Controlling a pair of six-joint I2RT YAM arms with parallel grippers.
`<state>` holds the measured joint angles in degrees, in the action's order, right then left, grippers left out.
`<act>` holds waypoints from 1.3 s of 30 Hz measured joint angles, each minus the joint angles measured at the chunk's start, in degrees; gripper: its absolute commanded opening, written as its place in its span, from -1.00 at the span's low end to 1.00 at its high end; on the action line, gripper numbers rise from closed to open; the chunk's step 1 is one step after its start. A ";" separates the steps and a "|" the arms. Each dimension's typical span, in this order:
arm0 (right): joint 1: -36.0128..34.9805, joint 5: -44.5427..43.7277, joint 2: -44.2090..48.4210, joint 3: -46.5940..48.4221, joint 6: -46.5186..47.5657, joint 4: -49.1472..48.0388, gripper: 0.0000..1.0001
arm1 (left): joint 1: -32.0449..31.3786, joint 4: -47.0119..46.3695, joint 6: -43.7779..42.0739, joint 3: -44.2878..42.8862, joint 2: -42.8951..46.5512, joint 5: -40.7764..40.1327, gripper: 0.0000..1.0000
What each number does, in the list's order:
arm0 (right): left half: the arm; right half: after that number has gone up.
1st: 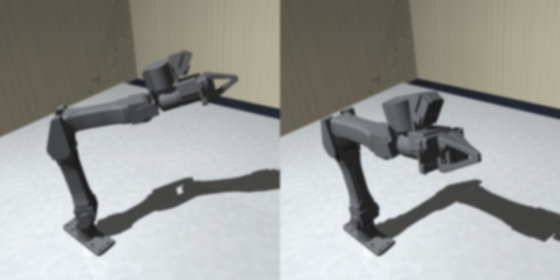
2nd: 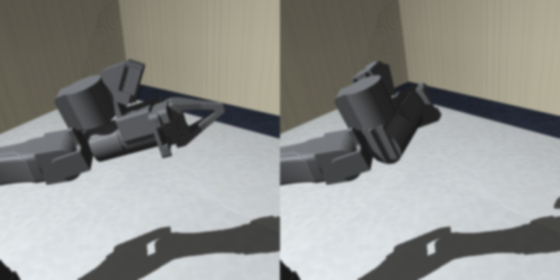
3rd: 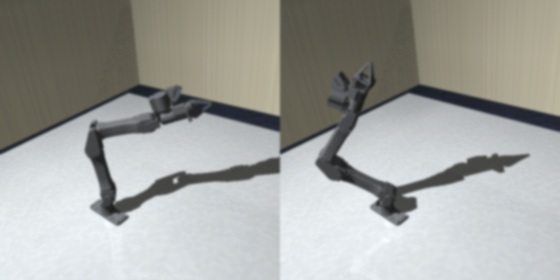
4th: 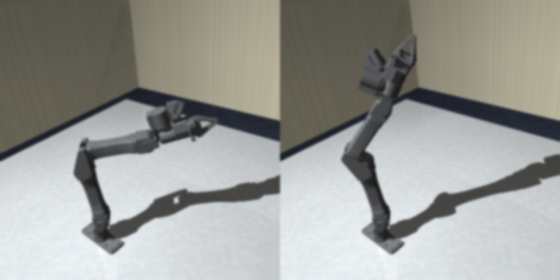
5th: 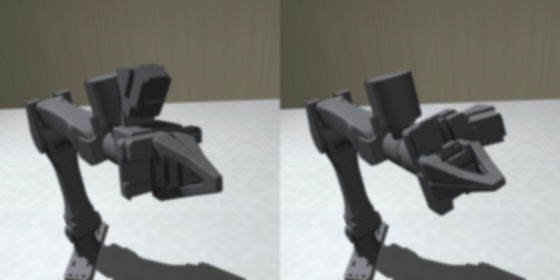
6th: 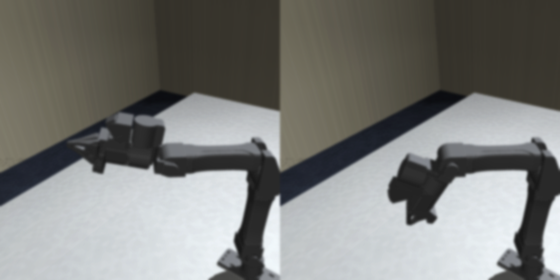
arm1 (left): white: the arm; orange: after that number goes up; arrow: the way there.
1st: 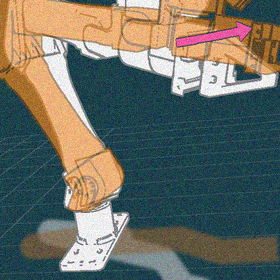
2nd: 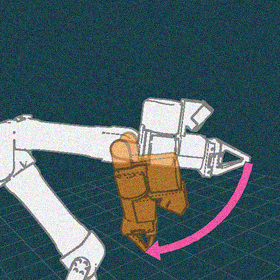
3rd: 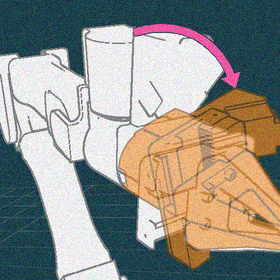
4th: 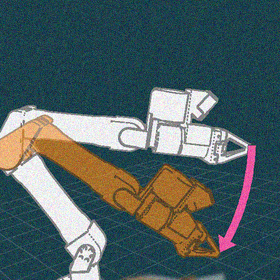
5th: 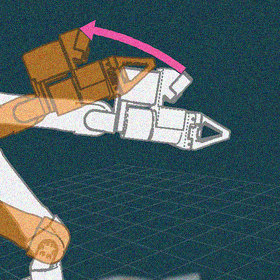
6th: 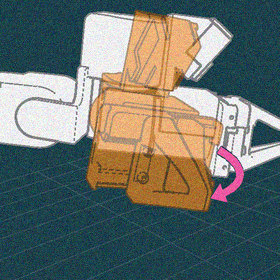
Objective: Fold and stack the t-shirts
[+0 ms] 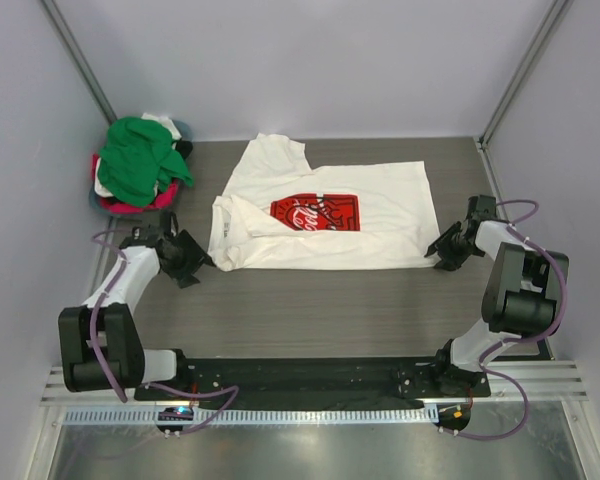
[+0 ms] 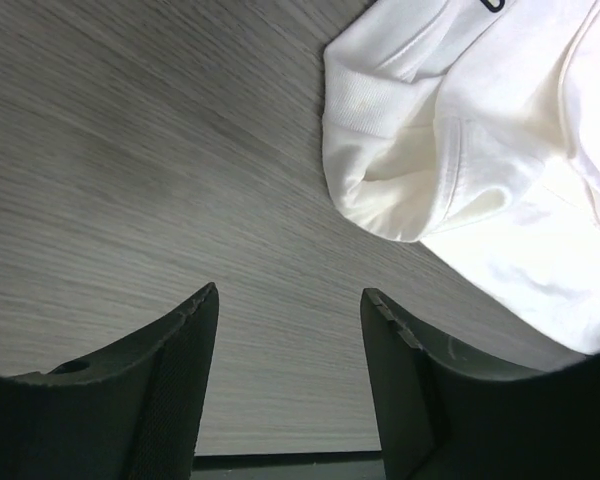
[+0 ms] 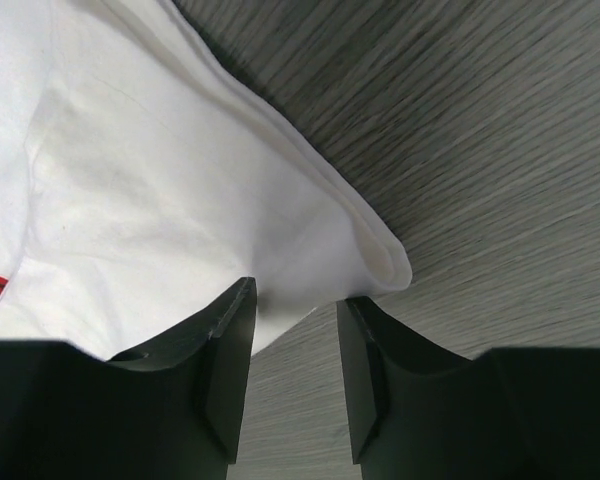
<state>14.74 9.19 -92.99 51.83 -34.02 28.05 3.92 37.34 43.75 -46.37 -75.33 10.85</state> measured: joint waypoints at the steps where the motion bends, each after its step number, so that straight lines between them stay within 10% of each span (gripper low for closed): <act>1: 0.02 -0.09 -0.02 -0.07 0.00 -0.09 -0.18 | -0.13 -1.09 0.31 0.59 -0.26 0.24 0.16; 11: 0.07 -1.44 -0.52 -0.66 -0.24 -1.42 -0.96 | -0.28 -11.37 3.30 2.40 -10.56 2.95 -0.45; 25: 0.07 -1.46 -0.48 -0.74 -0.35 -1.53 -0.98 | -3.80 -15.28 4.63 -3.39 -16.59 3.65 -0.28; 29: 0.07 -1.46 -0.48 -0.74 -0.33 -1.53 -0.98 | -4.72 -15.34 5.27 -3.69 -18.43 3.43 -1.00; 39: 4.31 -2.54 3.76 -1.97 -0.50 1.70 -0.98 | -4.92 -7.32 5.16 -5.97 -12.66 1.29 -1.00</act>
<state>19.05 6.66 -89.23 49.87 -34.52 29.76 -0.99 30.02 48.90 -52.34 -87.99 12.14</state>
